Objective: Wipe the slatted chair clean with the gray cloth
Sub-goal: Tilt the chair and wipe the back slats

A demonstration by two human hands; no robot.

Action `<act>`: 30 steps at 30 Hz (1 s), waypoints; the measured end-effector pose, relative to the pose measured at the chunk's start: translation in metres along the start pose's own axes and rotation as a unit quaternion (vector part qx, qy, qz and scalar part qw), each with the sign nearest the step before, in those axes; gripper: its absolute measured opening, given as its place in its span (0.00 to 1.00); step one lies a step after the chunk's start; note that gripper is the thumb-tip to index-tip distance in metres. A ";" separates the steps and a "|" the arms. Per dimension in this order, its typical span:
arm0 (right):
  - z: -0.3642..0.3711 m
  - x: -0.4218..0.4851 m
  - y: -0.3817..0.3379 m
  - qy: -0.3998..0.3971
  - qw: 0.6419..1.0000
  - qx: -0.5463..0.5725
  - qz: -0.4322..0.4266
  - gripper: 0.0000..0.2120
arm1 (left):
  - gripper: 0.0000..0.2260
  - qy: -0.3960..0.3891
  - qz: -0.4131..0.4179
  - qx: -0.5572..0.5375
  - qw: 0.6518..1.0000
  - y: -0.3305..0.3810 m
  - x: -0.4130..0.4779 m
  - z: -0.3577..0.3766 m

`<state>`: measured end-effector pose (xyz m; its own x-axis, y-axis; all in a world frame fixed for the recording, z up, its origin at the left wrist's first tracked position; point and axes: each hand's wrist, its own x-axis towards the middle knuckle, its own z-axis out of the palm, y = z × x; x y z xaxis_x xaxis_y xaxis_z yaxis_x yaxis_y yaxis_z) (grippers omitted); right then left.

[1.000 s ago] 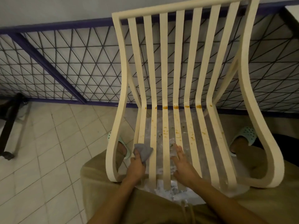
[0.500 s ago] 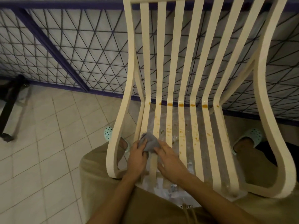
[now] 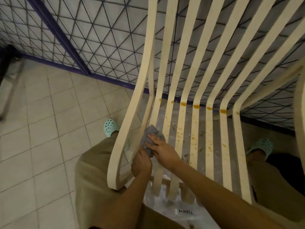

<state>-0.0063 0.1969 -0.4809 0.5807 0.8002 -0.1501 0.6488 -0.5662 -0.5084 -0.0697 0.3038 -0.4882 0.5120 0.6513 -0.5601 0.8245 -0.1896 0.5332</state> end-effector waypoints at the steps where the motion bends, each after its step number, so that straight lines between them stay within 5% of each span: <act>1: 0.002 0.004 0.005 -0.001 1.000 0.010 -0.006 0.23 | 0.23 -0.021 0.027 0.022 0.999 -0.001 0.002 0.002; 6: -0.014 0.028 0.021 0.049 0.999 0.003 -0.022 0.19 | 0.32 0.015 -0.025 0.046 0.999 0.017 0.011 0.007; 14: -0.011 0.042 0.021 0.116 0.993 -0.003 -0.004 0.11 | 0.19 0.012 -0.055 0.149 0.987 0.030 0.012 0.002; 20: -0.017 0.041 0.028 0.067 0.994 0.042 -0.072 0.14 | 0.17 0.003 -0.022 0.215 0.976 0.028 0.010 0.004; 24: -0.024 0.063 0.044 0.020 0.995 0.015 -0.095 0.07 | 0.12 0.004 0.005 0.199 0.980 0.025 0.010 0.004; 30: -0.019 0.086 0.045 0.097 0.995 0.013 -0.033 0.06 | 0.16 0.010 0.058 0.283 0.957 0.017 0.020 0.016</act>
<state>0.0818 0.2361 -0.5005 0.6229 0.7807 0.0502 0.6775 -0.5062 -0.5337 -0.0413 0.3013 -0.5005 0.6076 0.6148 -0.5029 0.7641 -0.6252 0.1589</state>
